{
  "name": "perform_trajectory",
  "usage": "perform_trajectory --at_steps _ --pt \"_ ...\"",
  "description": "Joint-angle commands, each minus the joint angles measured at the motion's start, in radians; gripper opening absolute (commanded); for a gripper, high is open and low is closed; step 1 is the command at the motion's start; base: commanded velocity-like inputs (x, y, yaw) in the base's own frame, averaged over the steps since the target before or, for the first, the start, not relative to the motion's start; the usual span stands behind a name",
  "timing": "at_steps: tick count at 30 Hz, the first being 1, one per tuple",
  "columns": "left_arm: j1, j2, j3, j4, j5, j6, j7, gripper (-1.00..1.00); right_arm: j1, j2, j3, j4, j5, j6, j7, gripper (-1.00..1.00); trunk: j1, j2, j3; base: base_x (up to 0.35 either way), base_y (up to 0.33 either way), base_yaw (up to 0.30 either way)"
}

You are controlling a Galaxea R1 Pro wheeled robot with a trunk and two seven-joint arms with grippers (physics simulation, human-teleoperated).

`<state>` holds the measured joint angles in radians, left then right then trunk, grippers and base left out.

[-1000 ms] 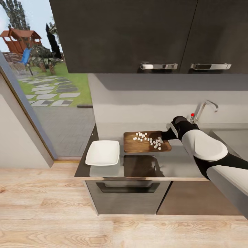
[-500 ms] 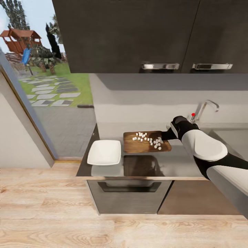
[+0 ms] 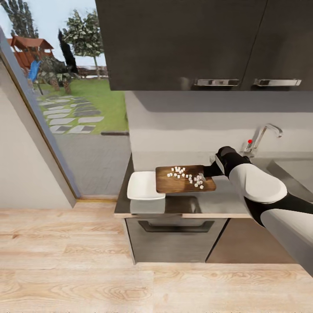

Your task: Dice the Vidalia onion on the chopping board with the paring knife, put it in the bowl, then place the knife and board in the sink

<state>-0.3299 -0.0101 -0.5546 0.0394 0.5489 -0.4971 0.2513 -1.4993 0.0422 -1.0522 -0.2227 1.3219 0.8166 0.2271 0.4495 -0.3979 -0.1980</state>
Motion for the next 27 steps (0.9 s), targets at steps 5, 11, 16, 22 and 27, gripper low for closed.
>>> perform_trajectory --at_steps 5,11,16,22,27 --pt "-0.001 -0.001 -0.008 0.004 0.003 -0.005 0.003 1.00 -0.001 0.002 -0.005 -0.003 0.010 0.003 0.007 -1.00 0.000 -0.002 -0.002 -0.021 0.026 0.000" --pt "-0.001 -0.002 -0.008 0.004 0.003 -0.005 0.003 1.00 -0.001 0.006 -0.006 -0.003 0.011 0.006 0.001 -1.00 0.000 -0.002 -0.002 -0.002 0.002 0.000" --pt "-0.001 -0.002 -0.008 0.004 0.003 -0.005 0.003 1.00 -0.001 0.009 -0.006 -0.003 0.012 0.010 0.000 -1.00 0.000 -0.002 -0.002 0.000 0.000 0.000" --pt "-0.001 -0.002 -0.008 0.004 0.003 -0.005 0.003 1.00 -0.003 0.015 -0.006 -0.004 0.013 0.014 -0.002 -1.00 0.000 -0.002 -0.002 0.000 0.000 0.000" --pt "-0.001 -0.003 -0.008 0.004 0.003 -0.005 0.003 1.00 -0.008 0.033 -0.006 -0.004 0.015 0.026 -0.029 -1.00 0.000 -0.002 -0.002 0.000 0.000 0.000"
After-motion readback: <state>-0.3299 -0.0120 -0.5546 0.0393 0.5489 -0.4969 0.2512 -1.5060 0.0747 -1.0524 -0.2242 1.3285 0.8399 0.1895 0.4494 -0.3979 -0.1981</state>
